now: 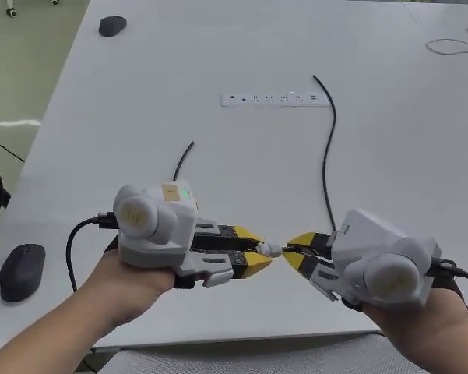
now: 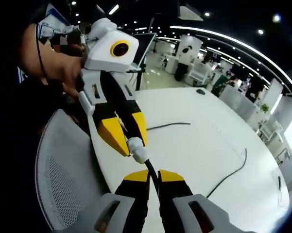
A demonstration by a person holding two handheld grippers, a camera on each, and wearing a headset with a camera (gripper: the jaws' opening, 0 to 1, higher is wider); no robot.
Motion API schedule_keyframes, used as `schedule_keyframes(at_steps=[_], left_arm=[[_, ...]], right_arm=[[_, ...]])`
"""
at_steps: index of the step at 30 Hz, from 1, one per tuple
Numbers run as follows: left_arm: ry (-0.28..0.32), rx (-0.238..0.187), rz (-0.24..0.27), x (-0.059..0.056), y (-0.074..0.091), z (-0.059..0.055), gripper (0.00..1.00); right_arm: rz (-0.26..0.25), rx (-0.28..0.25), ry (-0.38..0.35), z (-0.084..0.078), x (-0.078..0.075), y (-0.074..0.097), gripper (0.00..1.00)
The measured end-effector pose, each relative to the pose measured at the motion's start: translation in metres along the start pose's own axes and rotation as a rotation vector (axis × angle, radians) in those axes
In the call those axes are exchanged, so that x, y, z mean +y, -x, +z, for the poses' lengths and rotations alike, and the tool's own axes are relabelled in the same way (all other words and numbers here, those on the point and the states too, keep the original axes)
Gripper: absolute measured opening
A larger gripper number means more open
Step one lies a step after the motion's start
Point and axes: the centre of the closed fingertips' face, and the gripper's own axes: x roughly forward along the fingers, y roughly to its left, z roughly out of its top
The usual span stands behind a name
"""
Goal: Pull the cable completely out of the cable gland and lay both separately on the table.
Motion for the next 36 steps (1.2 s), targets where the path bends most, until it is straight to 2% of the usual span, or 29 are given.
schedule_keyframes(at_steps=[5,10,21,23,26,27,29,30,36], left_arm=[[0.0,-0.001,0.003,0.0,0.001,0.001,0.14],[0.005,-0.004,0.007,0.001,0.001,0.002,0.14],[0.008,-0.001,0.005,0.001,-0.004,0.004,0.14],[0.014,0.002,0.0,0.0,-0.005,0.004,0.14],[0.012,0.006,0.0,-0.001,-0.007,0.003,0.14],[0.012,0.007,-0.001,-0.001,-0.007,0.003,0.14],[0.012,0.009,-0.005,-0.002,-0.008,0.003,0.14],[0.012,0.012,-0.007,-0.002,-0.009,0.002,0.14],[0.024,0.007,-0.004,0.0,-0.008,0.003,0.14]], right_arm=[[-0.01,0.002,-0.066,-0.01,-0.009,0.004,0.01],[-0.034,0.007,-0.168,-0.023,-0.02,0.004,0.01],[-0.121,0.062,-0.337,-0.064,-0.048,0.004,0.01],[-0.131,0.076,-0.371,-0.071,-0.049,0.004,0.01],[-0.156,0.125,-0.469,-0.089,-0.049,0.005,0.01],[-0.165,0.137,-0.476,-0.094,-0.05,0.005,0.01],[-0.151,0.13,-0.532,-0.097,-0.047,0.003,0.01],[-0.146,0.12,-0.546,-0.096,-0.046,0.003,0.01],[-0.147,0.112,-0.523,-0.093,-0.047,0.004,0.02]])
